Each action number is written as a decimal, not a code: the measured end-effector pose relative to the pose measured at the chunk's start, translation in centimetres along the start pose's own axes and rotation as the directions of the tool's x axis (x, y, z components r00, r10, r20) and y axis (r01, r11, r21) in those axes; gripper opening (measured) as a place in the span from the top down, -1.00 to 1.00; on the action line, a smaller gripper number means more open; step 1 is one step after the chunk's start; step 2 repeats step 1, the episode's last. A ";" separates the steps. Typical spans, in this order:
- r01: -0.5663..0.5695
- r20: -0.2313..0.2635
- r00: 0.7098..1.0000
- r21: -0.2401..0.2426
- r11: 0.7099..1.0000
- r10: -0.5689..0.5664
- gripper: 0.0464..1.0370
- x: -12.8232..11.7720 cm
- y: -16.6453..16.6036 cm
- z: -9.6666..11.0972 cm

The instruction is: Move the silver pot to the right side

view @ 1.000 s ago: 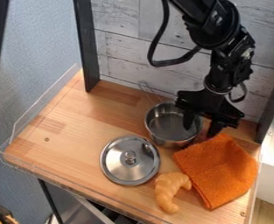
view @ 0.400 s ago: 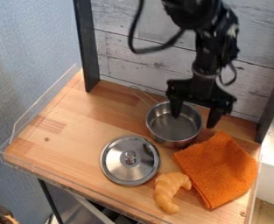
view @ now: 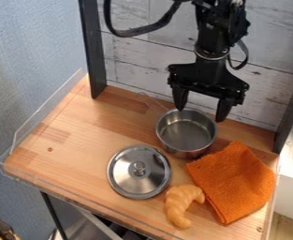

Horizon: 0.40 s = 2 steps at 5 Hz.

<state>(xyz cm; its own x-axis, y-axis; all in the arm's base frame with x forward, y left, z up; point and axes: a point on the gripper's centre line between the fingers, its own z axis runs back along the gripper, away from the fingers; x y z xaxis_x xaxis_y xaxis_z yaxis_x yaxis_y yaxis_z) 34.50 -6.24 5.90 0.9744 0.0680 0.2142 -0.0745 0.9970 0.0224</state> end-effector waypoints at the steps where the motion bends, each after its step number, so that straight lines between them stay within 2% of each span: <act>1: 0.005 0.000 1.000 0.000 1.000 -0.005 -0.93 0.0 0.0 0.0; 2: 0.005 0.000 1.000 0.000 1.000 -0.005 -0.93 0.0 0.0 0.0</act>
